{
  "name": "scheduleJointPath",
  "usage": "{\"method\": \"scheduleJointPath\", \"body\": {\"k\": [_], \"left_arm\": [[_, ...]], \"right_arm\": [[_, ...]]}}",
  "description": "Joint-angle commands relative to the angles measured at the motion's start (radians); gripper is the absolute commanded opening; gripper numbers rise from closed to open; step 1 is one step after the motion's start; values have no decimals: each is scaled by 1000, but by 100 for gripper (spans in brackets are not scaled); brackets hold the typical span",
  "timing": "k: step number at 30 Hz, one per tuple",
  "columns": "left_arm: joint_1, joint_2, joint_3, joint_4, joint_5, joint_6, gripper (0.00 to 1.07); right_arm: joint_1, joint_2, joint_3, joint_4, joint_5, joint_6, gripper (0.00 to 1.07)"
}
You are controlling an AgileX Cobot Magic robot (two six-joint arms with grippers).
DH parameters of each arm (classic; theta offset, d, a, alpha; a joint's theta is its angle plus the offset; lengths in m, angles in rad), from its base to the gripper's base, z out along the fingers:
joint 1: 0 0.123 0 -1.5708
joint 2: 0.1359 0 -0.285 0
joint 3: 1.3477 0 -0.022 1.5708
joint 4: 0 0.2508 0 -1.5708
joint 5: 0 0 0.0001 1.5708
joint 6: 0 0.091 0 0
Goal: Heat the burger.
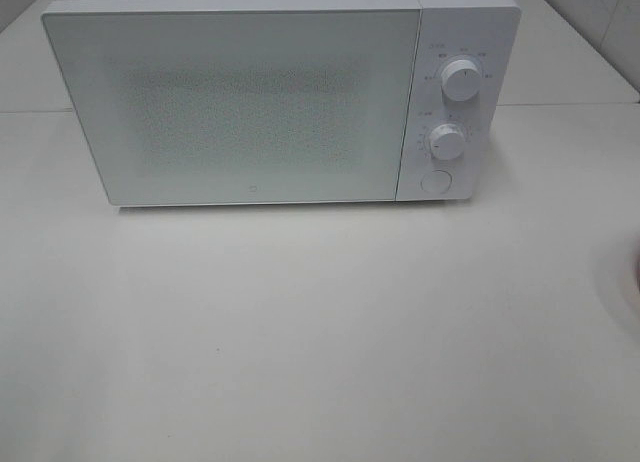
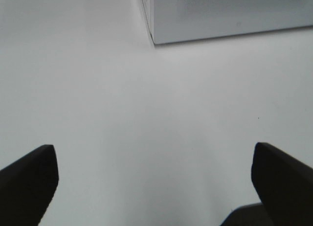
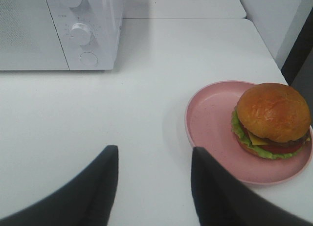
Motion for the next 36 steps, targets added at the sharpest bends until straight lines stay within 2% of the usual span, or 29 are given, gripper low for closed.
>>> {"method": "scheduleJointPath", "body": {"k": [1,9,10,11,12,18,36], "left_arm": [[1,-125,3,2,3,-13,100],[1,-167,4,1,2,-23,100],[1,-167,4,13,0,-53,100],[1,-167,4,13,0,-53,100],[1,-167,4,28,-1,-78,100],[1,-167,5,68,-2,-119,100],[1,-167,5,65,-2,-119,100]], "right_arm": [[-3,-30,3,-1,-9,-1,46],[-3,-27,3,-3,-9,1,46],[-3,-26,3,-3,-9,1,46],[-3,-26,3,-3,-9,1,46],[-3,-26,3,-3,-9,1,46],[-3,-26,3,-3,-9,1,46],[-3,-26,3,-3,-9,1,46]]}}
